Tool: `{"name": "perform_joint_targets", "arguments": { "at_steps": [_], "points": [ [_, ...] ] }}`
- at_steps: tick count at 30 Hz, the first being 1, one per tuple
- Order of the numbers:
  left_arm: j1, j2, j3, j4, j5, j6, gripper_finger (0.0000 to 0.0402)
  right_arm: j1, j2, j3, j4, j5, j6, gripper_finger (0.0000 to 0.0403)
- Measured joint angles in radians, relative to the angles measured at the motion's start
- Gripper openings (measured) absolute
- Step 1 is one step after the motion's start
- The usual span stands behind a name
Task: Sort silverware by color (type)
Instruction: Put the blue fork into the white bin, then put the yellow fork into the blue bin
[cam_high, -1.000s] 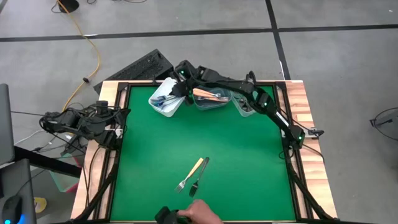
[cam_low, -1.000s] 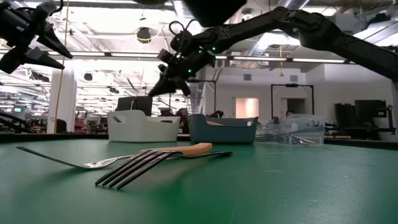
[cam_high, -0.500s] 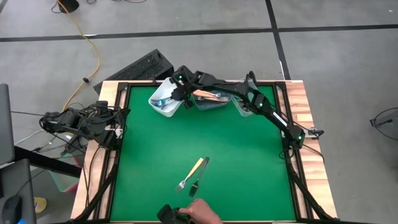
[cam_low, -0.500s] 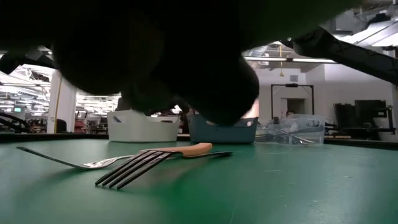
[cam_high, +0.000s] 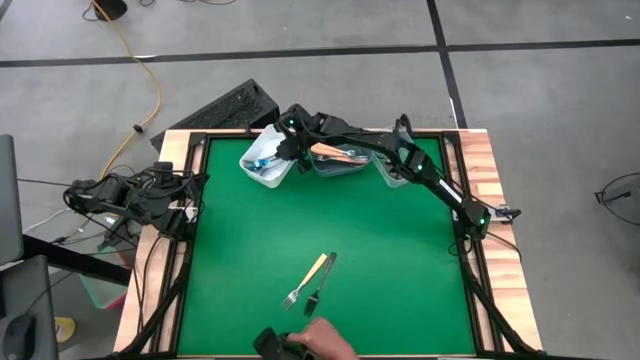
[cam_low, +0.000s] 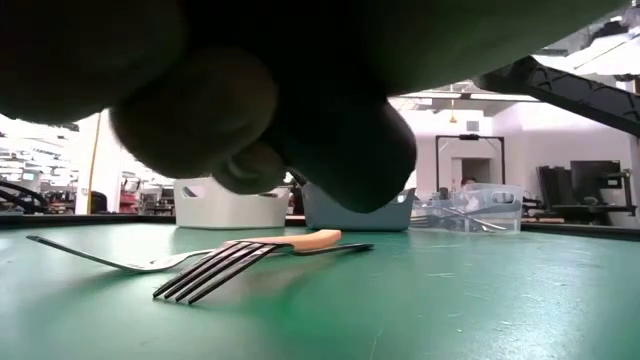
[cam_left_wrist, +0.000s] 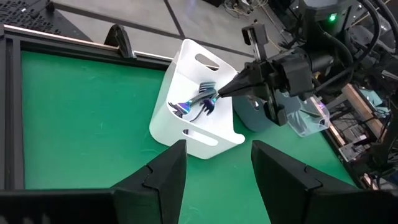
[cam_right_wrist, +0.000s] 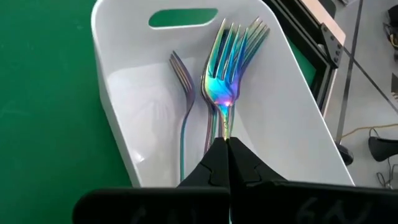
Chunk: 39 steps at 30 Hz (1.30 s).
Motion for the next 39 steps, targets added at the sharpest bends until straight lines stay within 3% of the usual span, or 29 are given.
{"name": "perform_joint_targets", "arguments": {
  "at_steps": [26, 39],
  "points": [
    [0.000, 0.000, 0.000, 0.000, 0.002, 0.001, 0.0164, 0.022, 0.039, -0.001, 0.080, 0.062, -0.028, 0.0001],
    [0.000, 0.000, 0.000, 0.000, -0.007, 0.003, 0.0164, 0.022, -0.136, 0.003, 0.082, 0.134, 0.110, 0.0001]
  ]
}}
